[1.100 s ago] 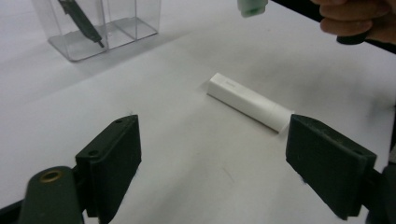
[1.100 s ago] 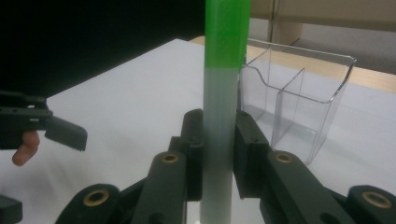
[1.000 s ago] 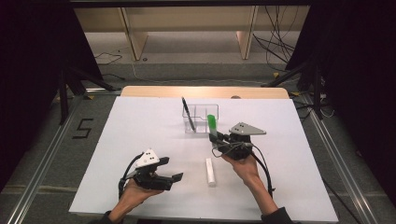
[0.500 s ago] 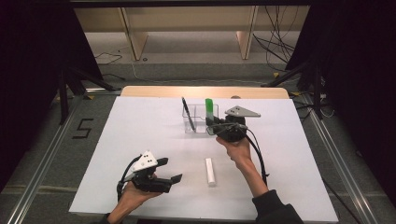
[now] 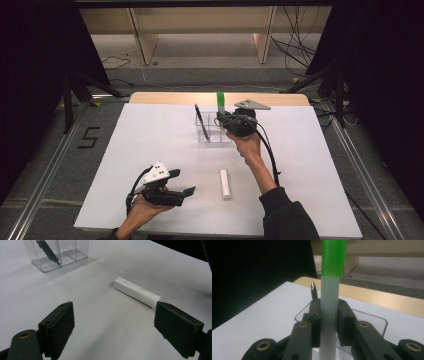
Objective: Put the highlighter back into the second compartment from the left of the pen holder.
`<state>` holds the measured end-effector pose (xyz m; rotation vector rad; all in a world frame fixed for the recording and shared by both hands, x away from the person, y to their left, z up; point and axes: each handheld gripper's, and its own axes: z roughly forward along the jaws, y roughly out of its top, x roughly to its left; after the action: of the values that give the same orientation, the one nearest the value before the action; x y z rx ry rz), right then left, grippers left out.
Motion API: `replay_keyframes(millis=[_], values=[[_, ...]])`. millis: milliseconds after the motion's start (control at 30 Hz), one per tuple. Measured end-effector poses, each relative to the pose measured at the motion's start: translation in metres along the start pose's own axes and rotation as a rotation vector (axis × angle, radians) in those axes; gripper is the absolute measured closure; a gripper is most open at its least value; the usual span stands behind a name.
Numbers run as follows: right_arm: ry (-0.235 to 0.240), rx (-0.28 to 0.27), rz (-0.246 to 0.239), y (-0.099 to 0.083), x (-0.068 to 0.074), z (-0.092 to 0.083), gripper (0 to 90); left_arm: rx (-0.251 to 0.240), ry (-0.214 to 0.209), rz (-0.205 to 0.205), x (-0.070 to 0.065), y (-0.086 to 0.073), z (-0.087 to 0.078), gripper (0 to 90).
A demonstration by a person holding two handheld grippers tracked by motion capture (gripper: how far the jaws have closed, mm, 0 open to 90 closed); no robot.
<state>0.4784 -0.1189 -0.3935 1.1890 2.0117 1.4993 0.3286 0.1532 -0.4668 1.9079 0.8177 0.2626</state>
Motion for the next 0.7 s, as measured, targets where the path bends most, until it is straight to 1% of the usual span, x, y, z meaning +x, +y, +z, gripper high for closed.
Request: replay_keyframes(millis=[133,267,367,500,700], values=[[-0.016,0.005,-0.008,0.004,0.000,0.008,76.7,0.002,-0.002,-0.006,0.001,0.000,-0.001,16.3],[-0.028,0.012,-0.002,0.007,-0.002,0.015,76.7,-0.002,-0.002,-0.008,0.001,0.000,0.000,16.2],[-0.035,0.011,0.009,0.010,-0.003,0.020,76.7,0.000,-0.002,-0.001,0.001,0.000,0.000,16.2],[-0.046,0.019,0.009,0.012,-0.003,0.026,76.7,-0.006,-0.001,-0.006,0.000,0.001,0.000,16.2],[-0.066,0.024,0.012,0.015,-0.004,0.033,76.7,-0.007,0.001,-0.003,0.001,0.001,-0.001,16.2]])
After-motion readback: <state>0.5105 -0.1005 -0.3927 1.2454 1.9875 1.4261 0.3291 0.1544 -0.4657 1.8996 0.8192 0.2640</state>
